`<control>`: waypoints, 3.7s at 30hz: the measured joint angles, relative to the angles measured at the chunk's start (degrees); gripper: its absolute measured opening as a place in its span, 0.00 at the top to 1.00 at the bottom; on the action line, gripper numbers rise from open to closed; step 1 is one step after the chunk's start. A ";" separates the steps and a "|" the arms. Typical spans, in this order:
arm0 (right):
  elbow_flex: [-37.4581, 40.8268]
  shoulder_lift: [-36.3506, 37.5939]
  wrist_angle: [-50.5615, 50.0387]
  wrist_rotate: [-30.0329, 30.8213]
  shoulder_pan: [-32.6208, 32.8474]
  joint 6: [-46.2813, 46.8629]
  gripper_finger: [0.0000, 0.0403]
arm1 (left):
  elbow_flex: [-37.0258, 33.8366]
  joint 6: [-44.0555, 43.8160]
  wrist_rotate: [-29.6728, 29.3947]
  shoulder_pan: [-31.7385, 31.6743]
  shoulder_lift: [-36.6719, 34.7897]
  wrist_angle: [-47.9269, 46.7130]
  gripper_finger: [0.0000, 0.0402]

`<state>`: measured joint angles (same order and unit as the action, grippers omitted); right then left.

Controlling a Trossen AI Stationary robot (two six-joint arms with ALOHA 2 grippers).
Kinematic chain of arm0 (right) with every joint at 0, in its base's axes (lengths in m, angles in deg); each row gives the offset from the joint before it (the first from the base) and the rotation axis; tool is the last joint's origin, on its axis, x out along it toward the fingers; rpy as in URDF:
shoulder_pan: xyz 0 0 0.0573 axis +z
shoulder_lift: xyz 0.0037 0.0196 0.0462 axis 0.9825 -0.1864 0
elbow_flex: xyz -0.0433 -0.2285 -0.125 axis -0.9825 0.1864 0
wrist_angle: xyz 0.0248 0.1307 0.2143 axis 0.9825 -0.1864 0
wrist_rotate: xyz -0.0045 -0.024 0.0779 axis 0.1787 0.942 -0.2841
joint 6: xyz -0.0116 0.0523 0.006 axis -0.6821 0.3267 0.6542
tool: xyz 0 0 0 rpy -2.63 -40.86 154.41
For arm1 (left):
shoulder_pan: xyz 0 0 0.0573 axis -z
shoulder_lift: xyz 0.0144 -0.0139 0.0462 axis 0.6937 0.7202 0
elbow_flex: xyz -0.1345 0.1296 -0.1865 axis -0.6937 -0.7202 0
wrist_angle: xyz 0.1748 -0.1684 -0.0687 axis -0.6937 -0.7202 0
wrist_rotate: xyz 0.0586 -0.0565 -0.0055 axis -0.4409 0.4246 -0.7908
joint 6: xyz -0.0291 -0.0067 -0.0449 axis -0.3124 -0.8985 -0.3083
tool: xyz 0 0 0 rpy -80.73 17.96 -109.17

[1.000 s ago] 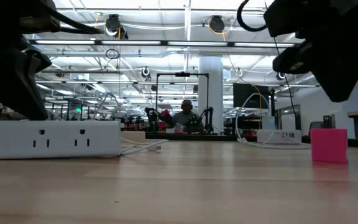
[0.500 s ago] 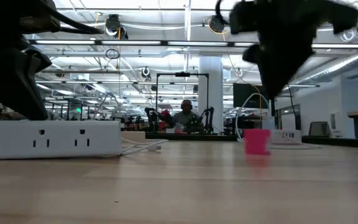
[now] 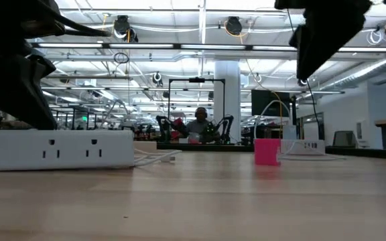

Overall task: Insert USB
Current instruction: Insert the pink charger adapter into the white outlet extension

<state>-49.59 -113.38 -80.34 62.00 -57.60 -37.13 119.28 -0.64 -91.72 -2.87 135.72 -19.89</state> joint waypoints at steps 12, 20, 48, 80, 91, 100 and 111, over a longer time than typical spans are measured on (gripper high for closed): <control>27.43 2.29 48.62 8.69 8.03 14.79 1.00 | -5.28 -0.52 -6.20 0.20 -0.01 10.57 1.00; 28.05 1.61 50.89 8.76 6.62 17.71 0.95 | -5.26 -1.05 -7.27 -0.35 0.02 10.83 1.00; 27.24 -6.68 48.82 18.29 0.63 7.71 0.22 | -5.30 -2.61 -10.12 -0.49 0.02 10.98 1.00; 1.52 -17.09 12.79 6.37 -9.74 -88.23 0.28 | -5.17 20.70 0.64 -6.75 -0.09 18.88 1.00; 1.52 -21.66 16.09 4.08 -11.97 -88.92 0.49 | -5.17 22.99 3.52 -8.19 -0.07 20.40 1.00; -1.37 -21.80 19.60 3.92 -8.85 -76.12 0.70 | -5.19 23.00 3.40 -7.86 -0.04 20.34 1.00; -5.78 -21.66 30.69 -11.42 -7.35 -45.97 0.70 | -5.28 22.99 1.61 -5.95 0.01 22.18 1.00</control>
<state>-55.37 -135.04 -49.65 50.59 -64.95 -83.10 114.00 22.36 -90.12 -8.82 135.73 2.29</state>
